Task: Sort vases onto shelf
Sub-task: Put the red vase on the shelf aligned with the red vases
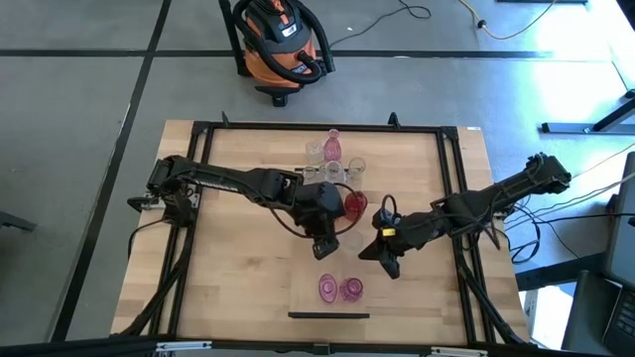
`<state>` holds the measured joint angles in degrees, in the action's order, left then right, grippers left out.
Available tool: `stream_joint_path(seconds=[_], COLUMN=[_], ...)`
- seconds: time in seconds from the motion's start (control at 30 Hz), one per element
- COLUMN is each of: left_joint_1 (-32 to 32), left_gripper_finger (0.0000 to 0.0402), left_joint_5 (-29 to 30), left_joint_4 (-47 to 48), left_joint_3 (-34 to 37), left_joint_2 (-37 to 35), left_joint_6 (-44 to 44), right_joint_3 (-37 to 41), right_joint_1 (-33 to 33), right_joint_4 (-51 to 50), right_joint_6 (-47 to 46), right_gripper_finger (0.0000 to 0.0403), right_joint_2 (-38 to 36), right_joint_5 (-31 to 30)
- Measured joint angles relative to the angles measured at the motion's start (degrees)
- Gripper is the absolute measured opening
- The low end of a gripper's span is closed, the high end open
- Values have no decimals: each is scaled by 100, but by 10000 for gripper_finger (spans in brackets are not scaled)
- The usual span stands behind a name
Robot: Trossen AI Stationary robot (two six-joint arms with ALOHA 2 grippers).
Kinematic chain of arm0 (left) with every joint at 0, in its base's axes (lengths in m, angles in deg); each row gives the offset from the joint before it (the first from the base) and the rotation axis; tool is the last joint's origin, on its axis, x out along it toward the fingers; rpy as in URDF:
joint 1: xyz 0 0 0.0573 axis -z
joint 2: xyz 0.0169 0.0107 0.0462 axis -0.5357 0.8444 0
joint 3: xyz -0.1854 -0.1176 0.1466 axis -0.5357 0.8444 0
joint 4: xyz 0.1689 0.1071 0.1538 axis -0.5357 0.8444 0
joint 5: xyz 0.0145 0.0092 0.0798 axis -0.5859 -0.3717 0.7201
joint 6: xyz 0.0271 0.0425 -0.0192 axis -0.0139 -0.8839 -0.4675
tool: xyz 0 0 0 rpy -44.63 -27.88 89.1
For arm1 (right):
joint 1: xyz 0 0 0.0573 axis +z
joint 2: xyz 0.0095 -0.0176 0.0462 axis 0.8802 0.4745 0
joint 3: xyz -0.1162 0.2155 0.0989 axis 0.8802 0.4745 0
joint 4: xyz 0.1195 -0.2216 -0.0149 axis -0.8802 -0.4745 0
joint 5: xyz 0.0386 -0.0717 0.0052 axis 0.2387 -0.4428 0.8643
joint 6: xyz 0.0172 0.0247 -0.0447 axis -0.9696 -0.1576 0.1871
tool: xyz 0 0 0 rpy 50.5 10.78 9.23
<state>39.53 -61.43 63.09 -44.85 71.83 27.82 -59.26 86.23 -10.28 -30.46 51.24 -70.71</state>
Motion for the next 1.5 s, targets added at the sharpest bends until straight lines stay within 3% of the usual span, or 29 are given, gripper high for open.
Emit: stream_joint_path(seconds=[0.23,0.53,0.77,0.9,1.1,1.27,1.37,1.5], left_joint_1=[45,0,-9,21,414,870,1040,1273], left_gripper_finger=[0,0,0,0,0,0,0,0], left_joint_5=[554,756,927,1213,2248,2938,3067,3070], left_joint_4=[960,203,311,1135,3215,3843,3793,3046], left_joint_3=[0,0,2,2,2,54,484,1750], left_joint_2=[-489,-987,-1028,-1155,-1499,-1845,-2141,-2695], left_joint_6=[43,-5,-10,-9,423,1177,1696,2480], right_joint_3=[0,0,-2,-2,-2,-2,-2,-2], right_joint_1=[17,15,15,17,17,17,17,17], right_joint_4=[-1083,-1424,-1430,-1504,-1755,-1863,-1889,-1889], right_joint_6=[-249,-269,-293,-410,-480,-420,-392,-244], right_gripper_finger=[0,0,0,0,0,0,0,0], right_joint_2=[-539,-1053,-1060,-1060,-1056,-1056,-1056,-1056], right_joint_5=[-165,-617,-931,-1109,-1150,-1203,-1213,-1237])
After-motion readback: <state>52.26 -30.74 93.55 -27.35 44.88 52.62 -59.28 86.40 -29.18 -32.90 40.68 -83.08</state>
